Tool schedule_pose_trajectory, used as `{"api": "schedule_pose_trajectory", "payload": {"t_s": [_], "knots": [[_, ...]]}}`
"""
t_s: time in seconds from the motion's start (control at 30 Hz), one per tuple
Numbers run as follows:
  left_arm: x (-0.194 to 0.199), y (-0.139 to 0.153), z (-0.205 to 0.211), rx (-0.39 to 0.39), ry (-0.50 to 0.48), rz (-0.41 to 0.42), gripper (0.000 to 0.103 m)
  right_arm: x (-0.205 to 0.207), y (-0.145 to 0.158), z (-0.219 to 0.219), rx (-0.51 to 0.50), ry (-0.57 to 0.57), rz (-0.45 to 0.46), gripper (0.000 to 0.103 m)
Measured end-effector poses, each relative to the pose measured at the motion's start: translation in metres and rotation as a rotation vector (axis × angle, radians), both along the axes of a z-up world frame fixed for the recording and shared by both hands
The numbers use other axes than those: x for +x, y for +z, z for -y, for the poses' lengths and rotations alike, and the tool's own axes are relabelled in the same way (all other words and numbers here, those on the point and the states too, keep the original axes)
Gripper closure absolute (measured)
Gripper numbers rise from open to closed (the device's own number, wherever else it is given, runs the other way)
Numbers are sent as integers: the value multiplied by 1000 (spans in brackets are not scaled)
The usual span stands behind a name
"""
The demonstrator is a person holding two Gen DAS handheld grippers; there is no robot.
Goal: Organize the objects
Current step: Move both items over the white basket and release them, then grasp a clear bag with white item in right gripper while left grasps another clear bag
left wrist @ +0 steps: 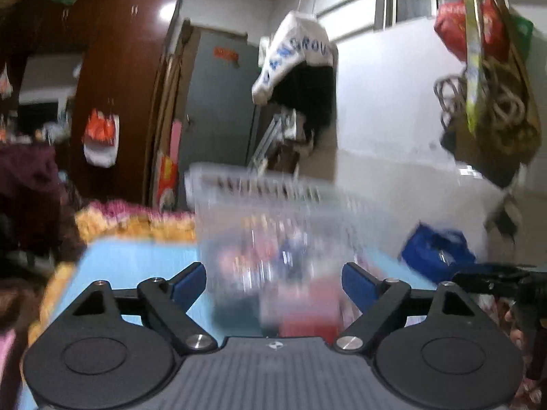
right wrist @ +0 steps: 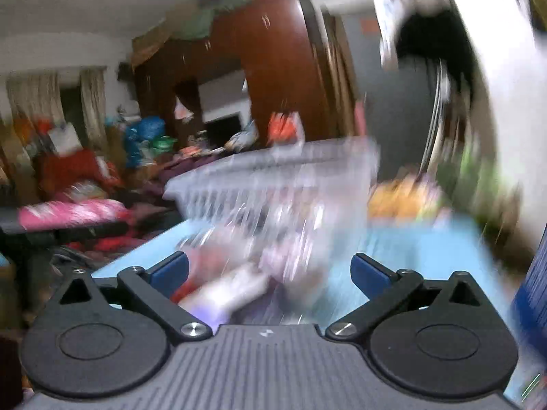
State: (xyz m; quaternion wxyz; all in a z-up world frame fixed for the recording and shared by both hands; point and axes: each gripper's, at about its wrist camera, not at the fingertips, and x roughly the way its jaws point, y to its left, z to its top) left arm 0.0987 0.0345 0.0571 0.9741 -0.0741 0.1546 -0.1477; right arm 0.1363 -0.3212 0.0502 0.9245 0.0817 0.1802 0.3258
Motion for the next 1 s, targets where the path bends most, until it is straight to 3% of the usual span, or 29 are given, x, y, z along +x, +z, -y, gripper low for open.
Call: {"api": "schedule_pose_trajectory", "payload": {"t_s": [0.1,0.23,0.43,0.5,0.63,0.87,1.0], "knots": [[-11,-20,0,-38,-35,-35,14,-4,-25,18,101,-58,-62,0],[-17,-34,9,15,-25,-37,14,-3,-36,5,-15,-157,-3,0],[-16,-45,19,59,-36,-53,14,-4,-48,-24,-182,-194,53,13],[-17,-49,27,87,-39,-52,14,-12,-52,-26,-205,-187,53,20],[-15,-56,36,87,-26,-56,14,-20,-50,-30,-242,-213,83,22],[-12,-63,43,120,24,-66,15,-18,-55,-29,-247,-199,54,47],[-16,-63,45,125,28,-31,15,-17,-56,-23,-215,-189,46,47]]}}
